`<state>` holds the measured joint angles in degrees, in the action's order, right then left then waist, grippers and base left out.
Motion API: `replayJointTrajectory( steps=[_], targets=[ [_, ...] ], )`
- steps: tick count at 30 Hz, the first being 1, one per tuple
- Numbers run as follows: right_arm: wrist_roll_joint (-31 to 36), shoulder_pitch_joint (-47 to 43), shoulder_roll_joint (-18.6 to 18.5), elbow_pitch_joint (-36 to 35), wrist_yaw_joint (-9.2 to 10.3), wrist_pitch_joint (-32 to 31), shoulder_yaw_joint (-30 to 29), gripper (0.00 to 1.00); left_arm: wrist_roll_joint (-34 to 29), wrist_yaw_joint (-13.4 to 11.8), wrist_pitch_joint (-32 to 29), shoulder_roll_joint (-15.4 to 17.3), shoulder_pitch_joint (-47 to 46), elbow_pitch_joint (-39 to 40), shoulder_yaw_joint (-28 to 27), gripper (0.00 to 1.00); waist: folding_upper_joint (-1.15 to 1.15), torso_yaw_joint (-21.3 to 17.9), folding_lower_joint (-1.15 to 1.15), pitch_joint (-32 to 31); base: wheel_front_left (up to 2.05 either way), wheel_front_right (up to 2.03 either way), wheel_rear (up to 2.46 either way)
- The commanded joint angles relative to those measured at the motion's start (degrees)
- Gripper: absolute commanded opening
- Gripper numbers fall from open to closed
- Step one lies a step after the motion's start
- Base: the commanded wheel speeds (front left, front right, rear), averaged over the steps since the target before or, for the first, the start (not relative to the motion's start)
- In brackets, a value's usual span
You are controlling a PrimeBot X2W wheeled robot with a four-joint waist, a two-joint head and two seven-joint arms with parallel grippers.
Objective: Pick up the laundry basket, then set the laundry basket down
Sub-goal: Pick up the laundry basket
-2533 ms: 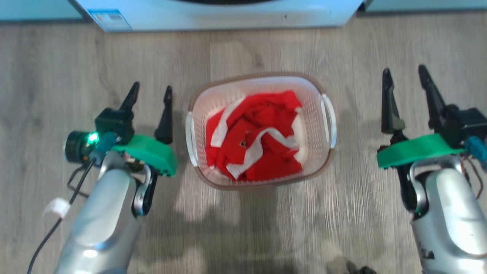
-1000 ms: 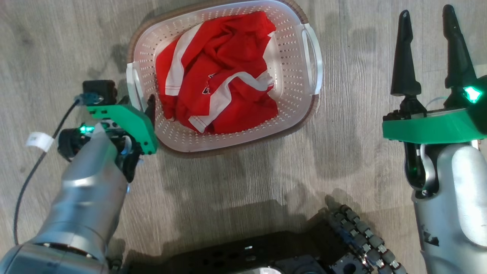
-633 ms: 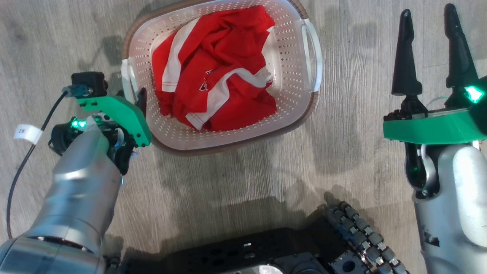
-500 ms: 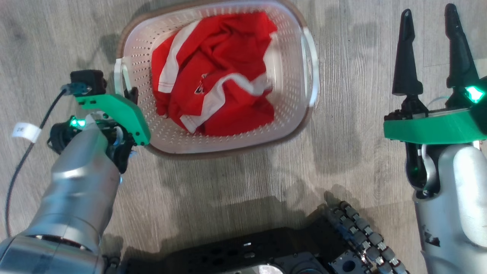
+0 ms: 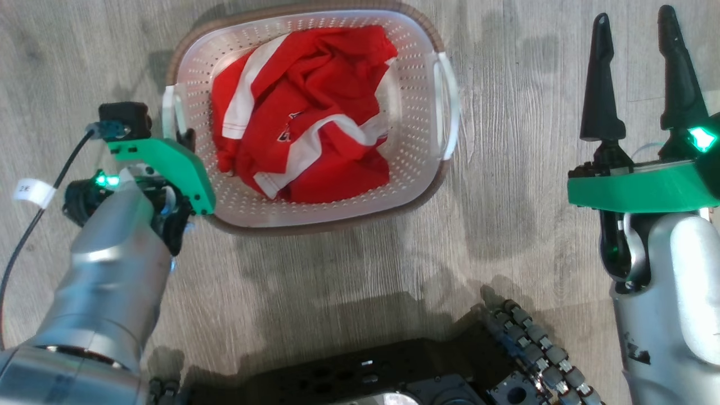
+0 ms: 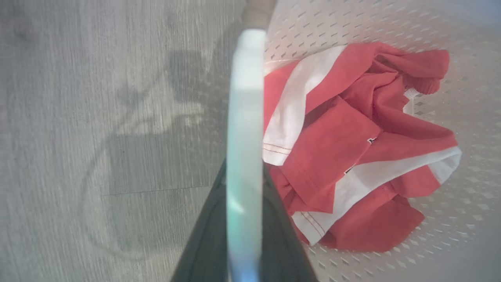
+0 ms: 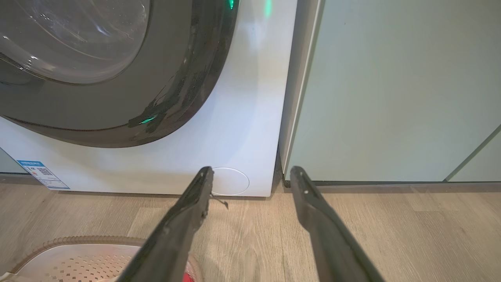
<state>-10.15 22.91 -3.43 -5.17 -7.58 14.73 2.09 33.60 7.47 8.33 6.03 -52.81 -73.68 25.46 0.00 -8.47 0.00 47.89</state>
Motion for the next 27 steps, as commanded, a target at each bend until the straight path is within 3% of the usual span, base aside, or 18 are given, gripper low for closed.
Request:
replayJointTrajectory(
  steps=[1, 8, 9, 10, 18, 27],
  targets=[
    [-0.5, -2.5, 0.6, -1.5, 0.09, 0.3, 0.9, 1.00, -0.4, -0.3, 0.9, 2.5, 0.3, -0.1, -0.7, 0.00, 0.00, 0.0, 0.00, 0.0, 0.00, 0.00, 0.00],
    [-0.5, -2.7, 0.6, -1.6, 0.09, 0.3, 0.8, 1.00, 0.4, -0.2, 0.2, 2.6, 0.0, -0.2, -0.6, 0.00, 0.00, -0.2, 0.00, 0.1, 0.00, 0.00, 0.00],
    [-0.5, -2.8, 0.6, -1.6, 0.09, 0.3, 0.7, 1.00, 0.4, -0.2, 0.3, 2.7, 0.0, -0.2, -0.5, 0.44, 0.00, -0.2, 0.00, 0.1, 0.00, 0.00, 0.00],
    [-0.4, -2.8, 0.6, -1.6, 0.09, 0.3, 0.7, 1.00, 0.5, -0.2, 0.6, 2.8, 0.0, -0.2, -0.5, 1.00, 0.00, -0.2, 0.00, 0.1, 0.00, 0.00, 0.00],
    [-0.3, -2.9, 0.6, -1.1, 0.09, 0.3, 0.3, 1.00, 1.0, -0.2, 2.7, 2.5, -0.2, -0.2, -0.3, 1.00, 0.00, 0.9, 0.00, -0.7, 0.00, 0.00, 0.00],
    [1.2, -3.2, 0.6, 1.4, 0.09, 0.3, 0.2, 1.00, 0.0, -1.2, 6.6, 2.4, 1.4, 4.4, -0.8, 1.00, 0.00, 3.9, 0.00, -6.8, 0.00, 0.00, 0.00]
  ],
)
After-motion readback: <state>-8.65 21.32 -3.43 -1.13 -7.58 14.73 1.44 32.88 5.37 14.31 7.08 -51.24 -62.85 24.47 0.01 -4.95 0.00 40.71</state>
